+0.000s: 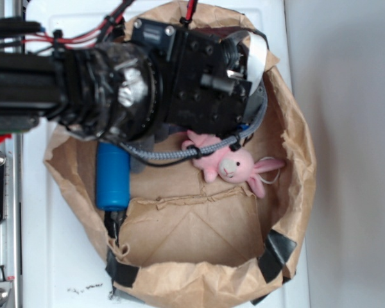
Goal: Grab the green ball.
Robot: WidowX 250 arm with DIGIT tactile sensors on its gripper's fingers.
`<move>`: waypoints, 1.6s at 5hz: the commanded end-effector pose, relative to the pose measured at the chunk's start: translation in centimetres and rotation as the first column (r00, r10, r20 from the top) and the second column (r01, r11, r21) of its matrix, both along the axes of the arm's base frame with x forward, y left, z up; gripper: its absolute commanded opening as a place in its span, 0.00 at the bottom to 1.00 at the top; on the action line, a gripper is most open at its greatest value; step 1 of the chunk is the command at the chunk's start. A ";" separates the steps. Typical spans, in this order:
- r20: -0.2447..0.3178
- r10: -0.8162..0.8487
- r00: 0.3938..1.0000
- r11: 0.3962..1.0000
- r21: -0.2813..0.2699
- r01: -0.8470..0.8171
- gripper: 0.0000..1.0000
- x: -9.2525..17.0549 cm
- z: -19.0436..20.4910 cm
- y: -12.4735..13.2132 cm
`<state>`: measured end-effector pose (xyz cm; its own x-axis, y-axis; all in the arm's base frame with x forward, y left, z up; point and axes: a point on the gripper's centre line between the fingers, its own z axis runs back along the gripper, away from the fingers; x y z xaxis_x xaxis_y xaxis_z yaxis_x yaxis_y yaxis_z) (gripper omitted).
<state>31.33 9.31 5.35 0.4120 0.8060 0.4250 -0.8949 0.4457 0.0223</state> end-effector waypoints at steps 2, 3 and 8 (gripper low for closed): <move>0.086 -0.046 0.995 0.999 -0.010 0.047 0.00 -0.7 3.6 0.7; 0.122 -0.083 0.989 0.994 -0.065 0.091 0.00 -0.5 5.4 0.8; 0.076 -0.341 0.937 0.909 -0.227 0.349 0.00 0.2 12.7 0.2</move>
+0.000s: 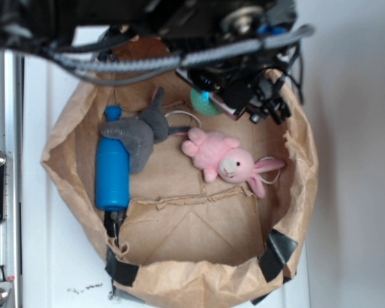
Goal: Grab the green ball.
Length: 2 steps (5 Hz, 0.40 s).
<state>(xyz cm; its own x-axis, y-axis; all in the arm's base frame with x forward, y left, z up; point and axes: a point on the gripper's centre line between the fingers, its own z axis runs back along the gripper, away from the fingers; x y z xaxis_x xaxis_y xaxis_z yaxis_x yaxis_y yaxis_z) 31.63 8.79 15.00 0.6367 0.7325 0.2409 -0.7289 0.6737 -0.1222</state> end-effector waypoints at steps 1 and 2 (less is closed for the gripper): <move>0.008 -0.094 0.996 0.996 -0.009 0.094 0.00 -0.4 3.3 0.4; -0.037 -0.109 0.993 0.988 0.108 0.112 0.00 -0.8 3.7 0.1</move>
